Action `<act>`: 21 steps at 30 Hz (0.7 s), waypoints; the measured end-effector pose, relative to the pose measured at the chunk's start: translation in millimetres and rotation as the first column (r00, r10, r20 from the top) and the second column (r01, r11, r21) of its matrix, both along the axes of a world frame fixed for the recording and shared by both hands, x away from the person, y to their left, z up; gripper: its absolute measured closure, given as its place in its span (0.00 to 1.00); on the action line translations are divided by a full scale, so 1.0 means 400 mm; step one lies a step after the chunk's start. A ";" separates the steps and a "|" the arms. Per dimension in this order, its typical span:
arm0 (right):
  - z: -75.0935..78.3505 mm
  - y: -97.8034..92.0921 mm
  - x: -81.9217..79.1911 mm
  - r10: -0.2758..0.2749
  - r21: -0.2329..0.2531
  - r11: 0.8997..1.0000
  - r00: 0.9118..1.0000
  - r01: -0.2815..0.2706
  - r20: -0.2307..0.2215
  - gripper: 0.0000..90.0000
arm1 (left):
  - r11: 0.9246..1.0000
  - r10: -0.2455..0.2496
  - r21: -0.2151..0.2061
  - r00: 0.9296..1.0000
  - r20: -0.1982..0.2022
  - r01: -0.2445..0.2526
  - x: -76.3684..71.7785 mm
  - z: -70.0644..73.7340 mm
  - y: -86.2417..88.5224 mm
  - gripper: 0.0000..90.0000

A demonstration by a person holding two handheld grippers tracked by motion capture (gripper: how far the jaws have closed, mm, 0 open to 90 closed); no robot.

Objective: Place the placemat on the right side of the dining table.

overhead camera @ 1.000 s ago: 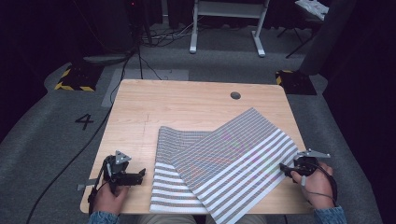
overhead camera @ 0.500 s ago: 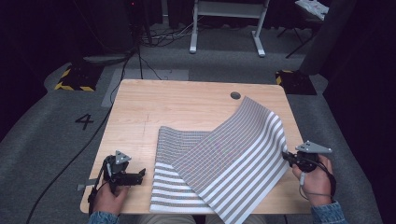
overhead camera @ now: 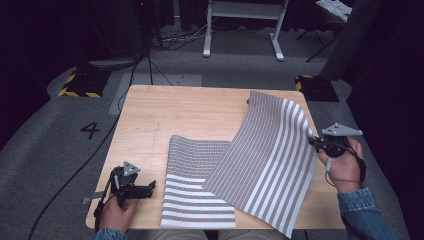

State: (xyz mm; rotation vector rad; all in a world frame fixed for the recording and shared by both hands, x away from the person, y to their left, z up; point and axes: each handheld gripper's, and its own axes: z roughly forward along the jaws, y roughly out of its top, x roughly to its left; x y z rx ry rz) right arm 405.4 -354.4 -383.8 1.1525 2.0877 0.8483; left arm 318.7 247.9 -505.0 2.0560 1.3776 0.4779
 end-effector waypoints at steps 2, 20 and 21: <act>0.016 -0.001 0.041 -0.009 -0.011 1.000 1.000 0.009 0.008 0.97 | 1.000 0.004 0.003 1.000 0.000 -0.004 -0.001 0.000 0.000 0.01; -0.002 0.079 0.099 0.020 0.083 0.996 0.982 -0.036 0.187 0.41 | 1.000 -0.001 -0.001 1.000 -0.001 0.001 0.001 0.000 0.001 0.00; -0.007 0.103 0.074 0.055 0.098 0.993 0.986 -0.071 0.158 0.40 | 1.000 0.000 0.001 1.000 -0.001 0.000 0.001 0.000 0.001 0.00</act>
